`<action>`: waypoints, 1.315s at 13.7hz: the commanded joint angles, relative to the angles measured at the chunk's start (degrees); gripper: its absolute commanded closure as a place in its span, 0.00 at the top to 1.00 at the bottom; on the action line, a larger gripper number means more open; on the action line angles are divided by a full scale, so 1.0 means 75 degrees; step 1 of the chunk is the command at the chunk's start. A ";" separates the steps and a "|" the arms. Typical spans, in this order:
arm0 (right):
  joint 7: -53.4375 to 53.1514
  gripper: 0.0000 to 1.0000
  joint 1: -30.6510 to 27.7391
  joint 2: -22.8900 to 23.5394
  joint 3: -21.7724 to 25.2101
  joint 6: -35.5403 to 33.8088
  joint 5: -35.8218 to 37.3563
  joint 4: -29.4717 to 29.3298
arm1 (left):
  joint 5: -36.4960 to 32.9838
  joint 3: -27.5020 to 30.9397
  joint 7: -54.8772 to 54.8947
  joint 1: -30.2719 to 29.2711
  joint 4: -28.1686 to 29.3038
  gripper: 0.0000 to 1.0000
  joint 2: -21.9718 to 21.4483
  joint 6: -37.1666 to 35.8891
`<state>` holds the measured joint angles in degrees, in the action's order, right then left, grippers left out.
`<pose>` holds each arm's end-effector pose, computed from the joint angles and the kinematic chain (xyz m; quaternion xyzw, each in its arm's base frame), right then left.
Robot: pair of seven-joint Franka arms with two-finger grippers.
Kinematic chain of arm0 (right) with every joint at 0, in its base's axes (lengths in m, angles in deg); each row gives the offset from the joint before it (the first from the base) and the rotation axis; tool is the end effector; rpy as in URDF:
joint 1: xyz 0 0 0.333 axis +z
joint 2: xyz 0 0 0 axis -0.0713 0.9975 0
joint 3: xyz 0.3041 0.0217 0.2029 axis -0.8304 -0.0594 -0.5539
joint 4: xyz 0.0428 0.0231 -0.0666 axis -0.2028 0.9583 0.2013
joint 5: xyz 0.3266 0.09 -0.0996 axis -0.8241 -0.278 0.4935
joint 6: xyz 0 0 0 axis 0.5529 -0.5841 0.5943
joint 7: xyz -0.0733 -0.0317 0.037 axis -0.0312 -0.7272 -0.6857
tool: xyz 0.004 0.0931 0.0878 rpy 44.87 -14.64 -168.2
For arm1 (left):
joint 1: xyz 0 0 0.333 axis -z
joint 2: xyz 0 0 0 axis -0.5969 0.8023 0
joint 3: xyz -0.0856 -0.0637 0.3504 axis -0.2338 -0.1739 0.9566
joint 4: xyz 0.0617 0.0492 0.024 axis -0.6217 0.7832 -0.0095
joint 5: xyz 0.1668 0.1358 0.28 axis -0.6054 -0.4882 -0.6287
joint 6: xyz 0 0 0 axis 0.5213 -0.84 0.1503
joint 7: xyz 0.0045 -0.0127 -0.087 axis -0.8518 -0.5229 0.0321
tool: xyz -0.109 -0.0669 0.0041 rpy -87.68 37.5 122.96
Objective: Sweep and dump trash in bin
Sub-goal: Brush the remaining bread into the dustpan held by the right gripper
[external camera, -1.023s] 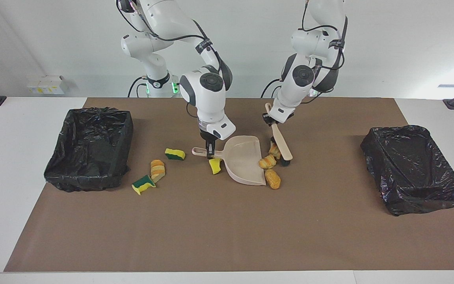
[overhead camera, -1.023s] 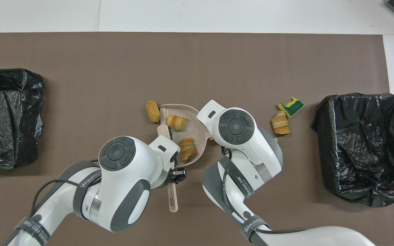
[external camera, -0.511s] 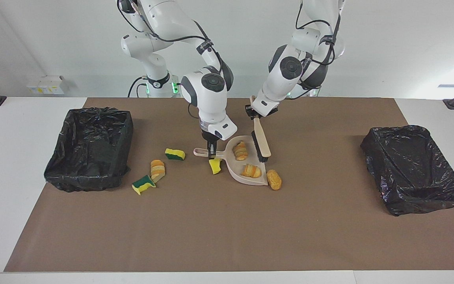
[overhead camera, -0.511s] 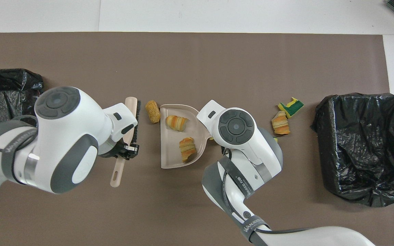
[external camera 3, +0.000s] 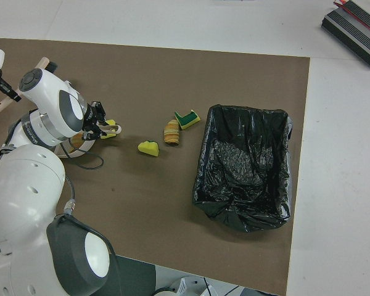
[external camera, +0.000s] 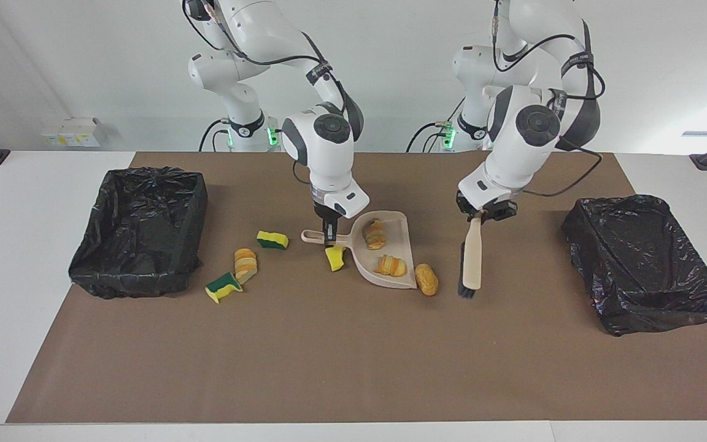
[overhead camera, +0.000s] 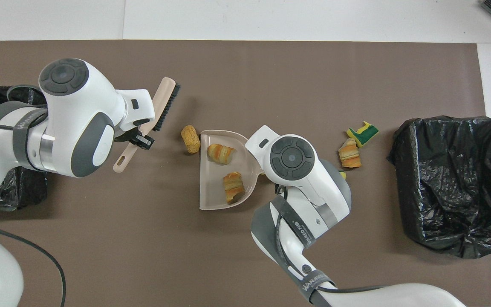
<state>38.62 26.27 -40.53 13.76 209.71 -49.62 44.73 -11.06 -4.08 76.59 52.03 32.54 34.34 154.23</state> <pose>0.5174 0.2985 0.4056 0.7176 0.6947 -0.0027 0.0485 0.5793 -0.1803 0.4349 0.9573 -0.2858 -0.0438 0.0001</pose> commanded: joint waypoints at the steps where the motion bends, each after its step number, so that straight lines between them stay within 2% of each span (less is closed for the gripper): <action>1: -0.0602 0.00 0.0054 -0.0002 -0.0028 -0.0411 -0.0013 0.0024 | -0.0139 -0.0069 0.0129 0.0233 0.0668 0.00 -0.0255 0.0173; 3: -0.0615 0.00 0.0066 -0.0014 -0.0028 -0.0565 -0.0001 0.0024 | -0.0069 -0.0081 0.0048 0.0339 0.1535 0.00 -0.0724 0.0266; 5: -0.0615 0.00 0.0066 -0.0026 -0.0028 -0.0588 -0.0001 0.0024 | 0.0315 -0.0092 -0.0092 0.0409 0.1936 0.00 -0.0972 0.0021; 7: -0.0615 0.00 0.0054 -0.0026 -0.0028 -0.0565 -0.0001 0.0035 | 0.1099 -0.0093 -0.0897 0.0597 0.1973 0.00 -0.1089 -0.0470; 9: -0.0615 0.00 0.0031 -0.0014 -0.0040 -0.0437 -0.0001 0.0082 | 0.1500 -0.0093 -0.1953 0.1052 0.1984 0.00 -0.1171 -0.0683; 12: -0.0627 0.00 -0.0016 -0.0014 -0.0040 -0.0226 -0.0036 0.0140 | 0.1747 -0.0116 -0.2027 0.1254 0.1903 0.00 -0.1195 -0.1068; 18: -0.0568 0.00 -0.0063 -0.0154 -0.0028 -0.0412 -0.0095 -0.0011 | 0.1748 -0.0011 -0.2144 0.0892 0.1622 0.00 -0.2424 -0.1877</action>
<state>34.78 26.64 -40.75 13.77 207.49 -49.62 44.59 1.73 -4.44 61.12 60.58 44.78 20.66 142.94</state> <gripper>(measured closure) 0.692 0.744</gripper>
